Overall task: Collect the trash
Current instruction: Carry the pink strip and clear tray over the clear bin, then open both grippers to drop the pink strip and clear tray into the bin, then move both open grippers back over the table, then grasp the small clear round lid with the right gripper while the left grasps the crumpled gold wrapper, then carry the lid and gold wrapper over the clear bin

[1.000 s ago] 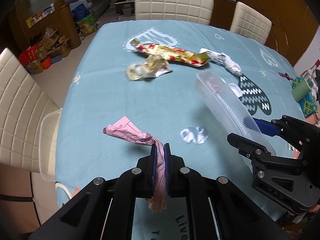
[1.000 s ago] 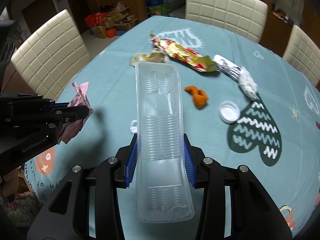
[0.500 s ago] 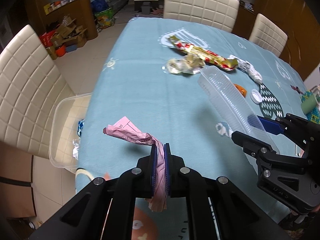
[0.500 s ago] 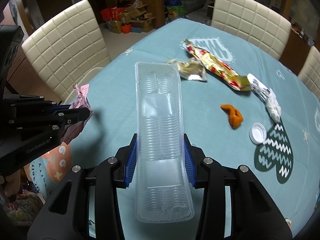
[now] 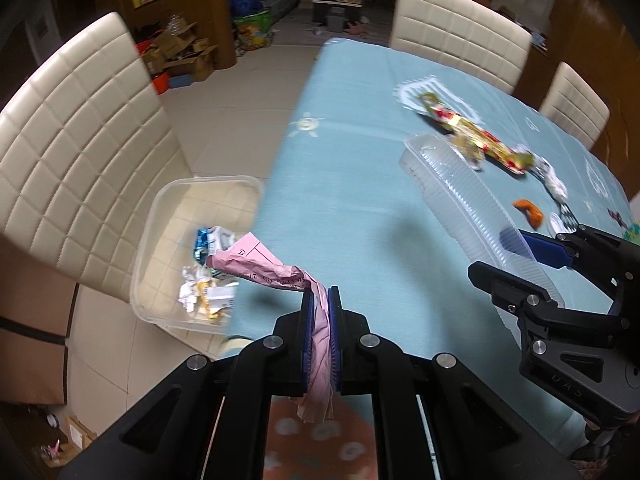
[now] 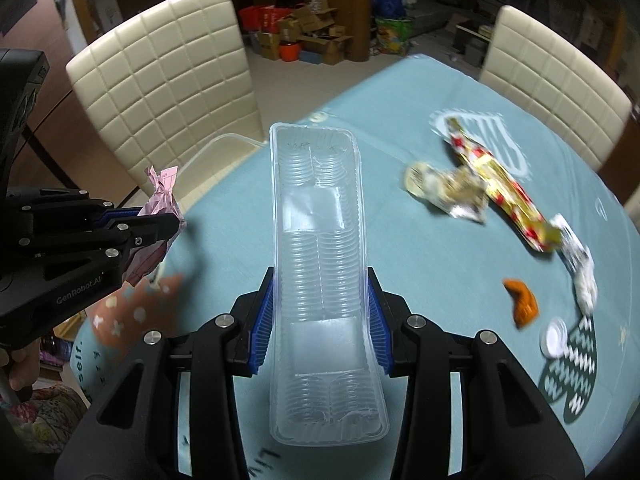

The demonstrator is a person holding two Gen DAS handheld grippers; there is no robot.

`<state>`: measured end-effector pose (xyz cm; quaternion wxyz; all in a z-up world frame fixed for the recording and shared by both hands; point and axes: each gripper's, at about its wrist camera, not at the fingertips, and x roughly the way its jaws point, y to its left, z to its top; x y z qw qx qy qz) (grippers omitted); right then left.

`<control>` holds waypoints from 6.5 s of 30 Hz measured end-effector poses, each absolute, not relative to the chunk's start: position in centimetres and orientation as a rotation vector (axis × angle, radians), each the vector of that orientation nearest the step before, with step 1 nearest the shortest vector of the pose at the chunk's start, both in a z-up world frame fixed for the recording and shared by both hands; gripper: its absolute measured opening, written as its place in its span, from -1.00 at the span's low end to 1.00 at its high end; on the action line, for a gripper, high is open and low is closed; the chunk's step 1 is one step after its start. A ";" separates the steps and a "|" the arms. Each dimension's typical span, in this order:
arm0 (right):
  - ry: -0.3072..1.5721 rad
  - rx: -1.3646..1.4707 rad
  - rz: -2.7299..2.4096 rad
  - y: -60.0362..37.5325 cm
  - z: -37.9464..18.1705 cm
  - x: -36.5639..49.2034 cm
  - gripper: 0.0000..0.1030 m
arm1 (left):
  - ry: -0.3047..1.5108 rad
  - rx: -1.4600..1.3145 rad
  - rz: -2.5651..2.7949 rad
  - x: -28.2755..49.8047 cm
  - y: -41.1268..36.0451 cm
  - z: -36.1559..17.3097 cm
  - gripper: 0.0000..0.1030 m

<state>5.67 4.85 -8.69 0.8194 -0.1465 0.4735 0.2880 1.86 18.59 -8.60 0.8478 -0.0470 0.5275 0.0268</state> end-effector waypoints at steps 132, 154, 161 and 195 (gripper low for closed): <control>1.057 -0.044 0.105 -17.3 -15.5 16.3 -0.19 | 1.122 0.127 -0.113 21.5 3.0 -13.5 0.61; 1.030 -0.103 0.264 -12.5 -10.7 11.5 -0.18 | 1.096 0.089 -0.142 12.8 5.6 -9.6 -0.51; 1.024 -0.162 0.383 -8.5 -9.8 8.5 -0.18 | 1.094 0.044 -0.104 8.7 7.5 -8.5 -0.51; 1.003 -0.354 0.796 13.8 -9.5 7.0 -0.18 | 1.127 -0.189 0.264 1.1 27.3 -10.3 -0.50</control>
